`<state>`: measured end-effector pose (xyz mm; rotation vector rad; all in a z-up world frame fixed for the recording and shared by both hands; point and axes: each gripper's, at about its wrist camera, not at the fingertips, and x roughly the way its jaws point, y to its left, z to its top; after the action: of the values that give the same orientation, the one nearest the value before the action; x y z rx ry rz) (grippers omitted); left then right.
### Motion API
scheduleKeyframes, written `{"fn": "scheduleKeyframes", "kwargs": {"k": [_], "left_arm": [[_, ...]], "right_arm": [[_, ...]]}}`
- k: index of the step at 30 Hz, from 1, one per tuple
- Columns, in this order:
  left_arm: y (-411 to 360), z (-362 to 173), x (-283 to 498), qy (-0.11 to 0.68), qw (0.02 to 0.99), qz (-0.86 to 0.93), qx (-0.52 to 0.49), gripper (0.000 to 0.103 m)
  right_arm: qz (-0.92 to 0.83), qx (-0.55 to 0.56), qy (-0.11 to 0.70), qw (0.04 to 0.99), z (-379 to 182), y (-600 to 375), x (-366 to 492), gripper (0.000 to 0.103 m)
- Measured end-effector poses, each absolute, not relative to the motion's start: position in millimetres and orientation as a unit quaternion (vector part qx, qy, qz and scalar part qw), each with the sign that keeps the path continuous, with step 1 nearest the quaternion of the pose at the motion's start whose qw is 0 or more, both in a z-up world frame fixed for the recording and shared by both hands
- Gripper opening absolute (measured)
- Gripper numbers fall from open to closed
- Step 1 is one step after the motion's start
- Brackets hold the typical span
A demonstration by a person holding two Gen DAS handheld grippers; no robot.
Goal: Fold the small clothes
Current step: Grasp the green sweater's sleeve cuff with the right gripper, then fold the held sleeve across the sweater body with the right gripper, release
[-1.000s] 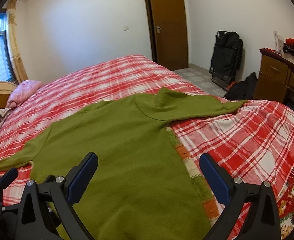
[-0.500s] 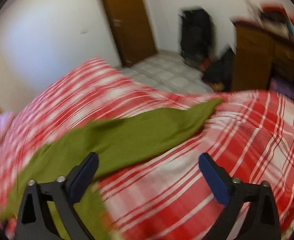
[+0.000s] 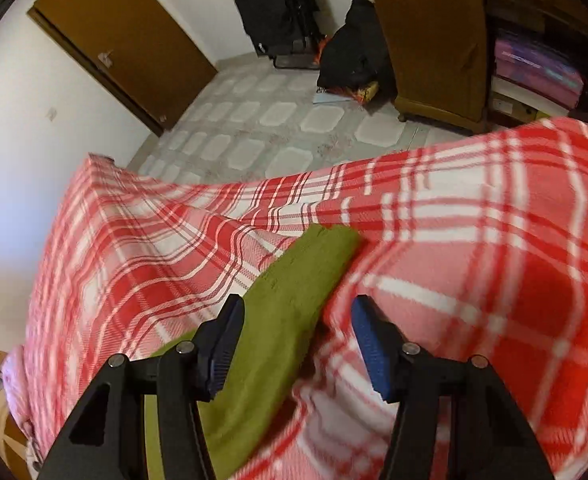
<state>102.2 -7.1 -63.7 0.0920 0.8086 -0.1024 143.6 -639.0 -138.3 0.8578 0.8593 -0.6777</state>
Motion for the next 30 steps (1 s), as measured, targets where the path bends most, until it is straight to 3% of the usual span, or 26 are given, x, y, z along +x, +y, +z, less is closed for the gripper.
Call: {"fn": "scheduleKeyframes", "kwargs": {"k": [11,12,13,14,19,24,30], "left_arm": [[-8,-68,110,0.402,0.913,-0.041,0.046,0.103],[-7,-68,109,0.403,0.913,-0.04,0.044,0.103],[-6,-67,109,0.402,0.914,-0.038,0.042,0.103],[-5,-66,107,0.401,0.915,-0.037,0.041,0.103],[10,-58,102,0.389,0.92,-0.026,0.039,0.103],[28,-52,99,0.382,0.924,-0.02,0.016,0.103],[53,-42,93,0.367,0.93,-0.008,-0.013,0.103]], "right_arm": [[-0.369,0.272,0.479,0.749,-156,-632,186,0.057],[-0.368,0.257,0.485,0.751,-157,-630,188,0.051],[-0.363,0.24,0.492,0.754,-159,-626,189,0.039],[-0.353,0.243,0.496,0.756,-161,-626,189,0.011],[-0.34,0.266,0.441,0.787,-136,-615,166,0.011],[-0.323,0.186,0.372,0.85,-59,-562,160,0.011],[-0.206,0.102,0.299,0.926,38,-427,162,0.011]]}}
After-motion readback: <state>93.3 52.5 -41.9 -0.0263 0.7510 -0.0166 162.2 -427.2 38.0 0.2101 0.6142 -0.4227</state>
